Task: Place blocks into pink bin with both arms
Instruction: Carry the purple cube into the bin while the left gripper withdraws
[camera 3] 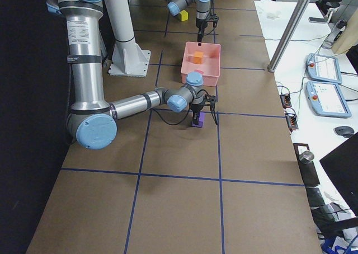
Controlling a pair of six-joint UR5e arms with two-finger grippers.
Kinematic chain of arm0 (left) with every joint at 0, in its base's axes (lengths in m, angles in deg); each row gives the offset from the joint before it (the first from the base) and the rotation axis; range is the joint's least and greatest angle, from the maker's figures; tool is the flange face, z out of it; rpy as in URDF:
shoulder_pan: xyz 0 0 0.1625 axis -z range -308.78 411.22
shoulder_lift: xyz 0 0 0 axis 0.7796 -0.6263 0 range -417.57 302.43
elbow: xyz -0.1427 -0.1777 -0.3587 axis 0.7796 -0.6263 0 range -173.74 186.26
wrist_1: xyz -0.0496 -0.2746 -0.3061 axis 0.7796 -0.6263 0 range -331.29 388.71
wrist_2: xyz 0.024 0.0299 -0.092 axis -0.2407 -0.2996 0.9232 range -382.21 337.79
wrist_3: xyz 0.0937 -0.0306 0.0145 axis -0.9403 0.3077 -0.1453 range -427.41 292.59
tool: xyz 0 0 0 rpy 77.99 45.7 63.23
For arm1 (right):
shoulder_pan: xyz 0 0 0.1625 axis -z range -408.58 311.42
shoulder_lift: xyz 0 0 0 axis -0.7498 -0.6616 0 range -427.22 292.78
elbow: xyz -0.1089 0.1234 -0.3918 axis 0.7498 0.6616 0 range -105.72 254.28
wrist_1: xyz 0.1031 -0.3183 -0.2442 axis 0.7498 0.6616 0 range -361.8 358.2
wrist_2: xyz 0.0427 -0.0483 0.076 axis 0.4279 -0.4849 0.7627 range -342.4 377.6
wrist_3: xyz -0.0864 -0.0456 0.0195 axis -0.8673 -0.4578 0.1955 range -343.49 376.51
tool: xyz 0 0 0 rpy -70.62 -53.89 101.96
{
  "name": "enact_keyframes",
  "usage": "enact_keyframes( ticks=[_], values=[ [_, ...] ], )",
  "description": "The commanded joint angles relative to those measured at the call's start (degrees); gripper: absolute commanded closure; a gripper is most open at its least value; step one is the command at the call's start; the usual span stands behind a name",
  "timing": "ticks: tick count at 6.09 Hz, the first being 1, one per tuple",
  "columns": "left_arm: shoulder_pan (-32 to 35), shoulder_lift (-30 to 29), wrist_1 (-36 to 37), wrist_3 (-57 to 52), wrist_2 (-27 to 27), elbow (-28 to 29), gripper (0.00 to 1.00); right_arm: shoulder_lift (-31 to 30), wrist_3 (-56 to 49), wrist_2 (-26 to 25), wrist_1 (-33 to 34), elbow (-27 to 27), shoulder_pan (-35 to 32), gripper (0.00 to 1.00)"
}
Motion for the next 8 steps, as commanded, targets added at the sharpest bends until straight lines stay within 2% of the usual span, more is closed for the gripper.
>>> enact_keyframes(
  ticks=[1,2,3,4,5,6,7,8],
  values=[
    [7.7,8.5,0.5,-17.3,7.0,-4.4,0.0,1.9,0.1,2.0,1.8,-4.0,0.0,0.54],
    [11.4,14.8,0.6,-24.8,7.1,-8.9,0.0,7.0,0.1,2.0,9.8,-6.0,0.0,0.54],
    [15.3,20.2,0.5,-33.2,7.5,-11.3,0.0,13.3,0.3,2.0,19.7,-8.3,0.0,0.54],
    [19.6,25.8,-0.2,-40.4,9.3,-11.6,0.0,20.3,4.3,2.0,26.7,-8.1,0.7,0.54],
    [23.9,30.8,-0.3,-47.2,10.7,-11.7,0.0,24.4,7.7,2.0,29.5,-8.1,1.8,0.54],
    [25.6,34.3,-0.2,-49.4,11.3,-14.0,0.0,29.6,14.7,1.6,29.7,-5.7,4.7,0.54],
    [25.6,35.3,-0.2,-48.9,11.3,-14.8,0.0,36.1,21.3,-0.3,29.6,-1.1,8.2,0.54],
    [25.6,35.3,-0.2,-48.8,11.3,-14.7,0.0,41.0,24.4,-4.7,29.6,2.9,11.4,0.52]
  ],
)
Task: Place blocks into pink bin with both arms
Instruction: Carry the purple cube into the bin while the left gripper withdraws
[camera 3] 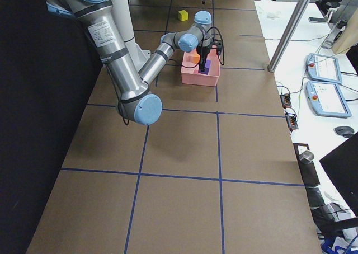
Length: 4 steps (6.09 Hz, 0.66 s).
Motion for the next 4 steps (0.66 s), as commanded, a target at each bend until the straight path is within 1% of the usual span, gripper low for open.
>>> enact_keyframes(
  ticks=[1,2,3,4],
  values=[
    [0.2,0.6,0.0,-0.1,0.1,-0.2,0.0,6.5,8.1,-4.9,0.1,4.7,6.4,0.38],
    [0.2,2.7,-0.5,0.9,0.1,-0.7,0.0,9.6,11.3,-10.2,0.1,8.0,8.4,0.01],
    [0.1,4.3,-3.4,6.8,-0.1,-2.1,0.0,9.1,11.1,-10.2,0.2,7.4,8.3,0.0],
    [-0.1,9.0,-11.8,12.4,-0.5,-2.1,0.0,7.2,9.4,-8.8,0.5,5.9,8.0,0.0]
  ],
)
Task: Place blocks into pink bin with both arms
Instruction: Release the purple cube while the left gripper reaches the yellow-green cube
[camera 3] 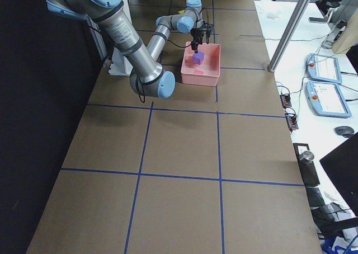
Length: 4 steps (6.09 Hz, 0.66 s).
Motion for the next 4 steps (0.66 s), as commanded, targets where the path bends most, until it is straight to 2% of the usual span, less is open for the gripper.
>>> enact_keyframes(
  ticks=[1,3,4],
  values=[
    [-0.8,6.6,-14.8,10.6,-0.8,-0.3,0.0,-5.8,-7.5,3.5,0.4,-5.9,-2.2,0.0],
    [-7.2,17.0,-32.2,10.8,-4.2,0.4,0.0,-12.4,-14.9,6.6,0.4,-11.5,-5.9,0.0],
    [-10.1,17.8,-32.8,10.7,-4.2,0.3,0.0,-14.3,-17.3,7.5,0.4,-13.1,-7.2,0.0]
  ],
)
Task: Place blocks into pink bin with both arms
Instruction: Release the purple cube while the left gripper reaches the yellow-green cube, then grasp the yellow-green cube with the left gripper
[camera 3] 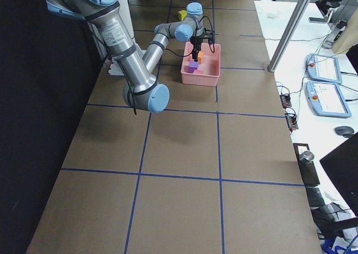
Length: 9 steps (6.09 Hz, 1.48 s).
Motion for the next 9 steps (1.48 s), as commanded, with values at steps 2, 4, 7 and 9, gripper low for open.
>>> enact_keyframes(
  ticks=[2,4,7,9],
  values=[
    [-7.8,6.1,-7.9,0.0,-0.8,0.2,0.0,-4.3,-3.2,1.4,0.0,-3.6,-1.8,0.0],
    [-11.4,7.2,-10.8,-1.0,-3.6,0.3,0.0,-4.8,-3.2,1.4,-0.1,-4.0,-1.8,0.0],
    [-11.6,7.2,-10.8,-9.4,-4.5,0.6,0.0,-5.1,-3.2,1.2,-0.2,-4.0,-1.9,0.0],
    [-11.6,6.7,-10.8,-10.6,-4.5,2.3,0.0,-5.1,-3.2,1.2,-0.2,-3.9,-1.8,0.0]
  ],
)
